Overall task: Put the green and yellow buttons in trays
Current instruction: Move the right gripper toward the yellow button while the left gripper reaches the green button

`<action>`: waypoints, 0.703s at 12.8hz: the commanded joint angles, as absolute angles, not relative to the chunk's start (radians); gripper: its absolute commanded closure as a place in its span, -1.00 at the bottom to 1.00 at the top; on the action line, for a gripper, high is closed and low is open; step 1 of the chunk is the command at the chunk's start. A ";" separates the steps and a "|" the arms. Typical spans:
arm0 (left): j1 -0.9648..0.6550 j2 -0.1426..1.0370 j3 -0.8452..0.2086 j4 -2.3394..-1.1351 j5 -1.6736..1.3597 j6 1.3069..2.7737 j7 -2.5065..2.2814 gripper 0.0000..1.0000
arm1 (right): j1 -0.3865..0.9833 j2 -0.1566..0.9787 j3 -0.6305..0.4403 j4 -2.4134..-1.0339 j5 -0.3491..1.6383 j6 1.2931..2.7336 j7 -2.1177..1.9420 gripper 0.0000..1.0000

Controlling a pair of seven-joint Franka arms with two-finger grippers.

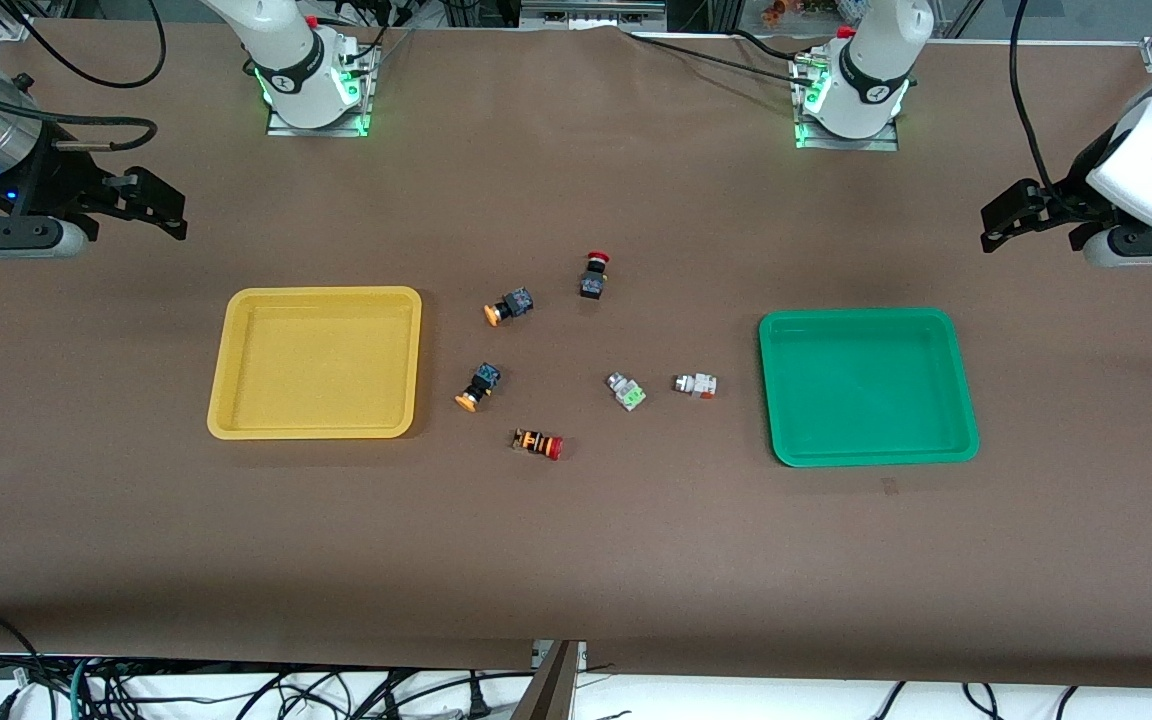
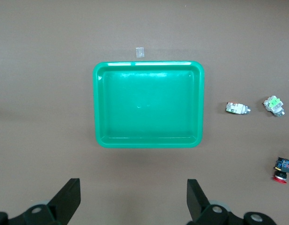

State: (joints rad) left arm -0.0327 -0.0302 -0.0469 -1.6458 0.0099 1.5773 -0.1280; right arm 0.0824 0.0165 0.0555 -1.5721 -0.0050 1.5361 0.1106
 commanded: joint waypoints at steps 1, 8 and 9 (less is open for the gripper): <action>-0.037 -0.018 -0.048 -1.617 0.031 1.554 -0.127 -1.00 | 0.087 0.011 0.052 -1.575 -0.015 1.522 0.109 -1.00; -0.061 0.108 -0.092 -1.621 -0.035 1.551 -0.114 -1.00 | 0.095 0.138 0.058 -1.615 -0.015 1.572 0.120 -1.00; -0.066 0.158 -0.133 -1.621 -0.032 1.554 -0.109 -1.00 | 0.103 0.164 0.066 -1.629 -0.003 1.594 0.136 -1.00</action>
